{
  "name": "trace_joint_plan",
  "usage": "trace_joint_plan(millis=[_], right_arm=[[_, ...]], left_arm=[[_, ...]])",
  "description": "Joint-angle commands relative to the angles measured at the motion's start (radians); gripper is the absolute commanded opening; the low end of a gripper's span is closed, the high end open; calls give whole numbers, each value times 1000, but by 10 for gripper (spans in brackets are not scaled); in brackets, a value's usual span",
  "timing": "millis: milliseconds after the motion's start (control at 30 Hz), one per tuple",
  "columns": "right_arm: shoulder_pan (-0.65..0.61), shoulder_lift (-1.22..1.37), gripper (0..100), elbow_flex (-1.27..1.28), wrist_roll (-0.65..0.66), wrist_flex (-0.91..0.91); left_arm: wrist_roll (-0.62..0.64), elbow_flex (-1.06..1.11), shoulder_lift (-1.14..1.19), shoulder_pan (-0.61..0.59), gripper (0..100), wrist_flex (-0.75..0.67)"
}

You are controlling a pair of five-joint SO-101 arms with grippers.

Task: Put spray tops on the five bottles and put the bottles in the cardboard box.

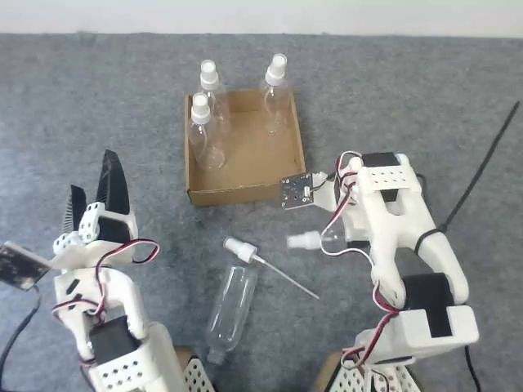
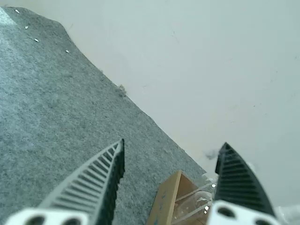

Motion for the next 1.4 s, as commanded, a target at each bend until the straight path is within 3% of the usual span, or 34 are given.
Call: trace_joint_plan(millis=[0,300,567,967,1367], right_arm=[[-1,-27,7,-11,9,73],[-7,-116,18,3,9,153],[-10,-90,247,81,9,140],[-5,-53,9,83,11,154],[-13,-418,17,81,-8,383]], left_arm=[[-8,-13,-12,3,297,-28],[-8,-13,-12,3,297,-28],[-8,-13,-12,3,297,-28],[-8,-13,-12,3,297,-28],[-8,-12,-12,3,297,-28]])
